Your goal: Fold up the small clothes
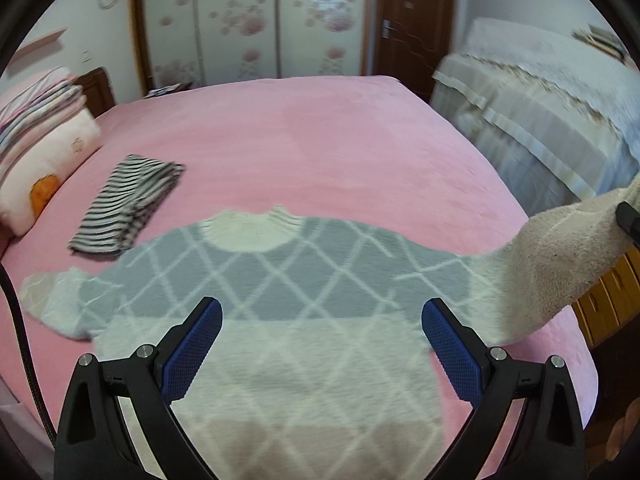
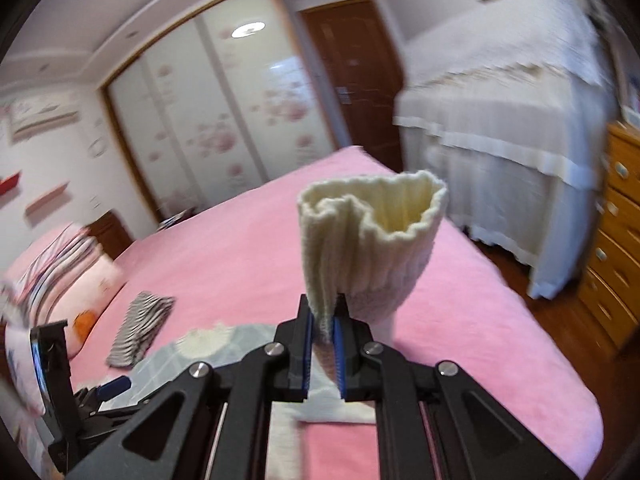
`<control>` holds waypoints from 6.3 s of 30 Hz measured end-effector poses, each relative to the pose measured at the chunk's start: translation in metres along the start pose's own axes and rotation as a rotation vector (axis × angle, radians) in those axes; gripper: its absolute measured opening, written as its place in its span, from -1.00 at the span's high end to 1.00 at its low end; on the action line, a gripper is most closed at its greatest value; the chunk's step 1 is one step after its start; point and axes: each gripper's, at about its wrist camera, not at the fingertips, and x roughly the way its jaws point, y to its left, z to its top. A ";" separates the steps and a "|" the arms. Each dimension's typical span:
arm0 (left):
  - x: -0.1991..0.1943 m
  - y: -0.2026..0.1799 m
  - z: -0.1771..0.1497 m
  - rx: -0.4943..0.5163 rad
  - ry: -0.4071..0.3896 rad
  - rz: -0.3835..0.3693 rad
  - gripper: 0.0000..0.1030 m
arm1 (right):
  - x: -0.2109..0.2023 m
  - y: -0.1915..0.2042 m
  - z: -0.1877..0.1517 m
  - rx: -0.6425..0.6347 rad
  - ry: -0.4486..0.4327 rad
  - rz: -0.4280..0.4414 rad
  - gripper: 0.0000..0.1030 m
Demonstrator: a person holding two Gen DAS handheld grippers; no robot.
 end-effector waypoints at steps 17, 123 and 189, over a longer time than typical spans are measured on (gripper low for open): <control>0.049 0.174 -0.044 -0.193 0.088 0.094 -0.94 | 0.135 0.164 -0.108 -0.248 0.347 0.125 0.83; 0.189 0.252 -0.038 -0.329 0.239 -0.053 -0.25 | 0.172 0.033 -0.164 -0.140 0.447 -0.277 0.72; 0.180 0.202 0.010 -0.102 0.154 0.142 -0.76 | 0.193 0.003 -0.047 -0.024 0.331 -0.172 0.30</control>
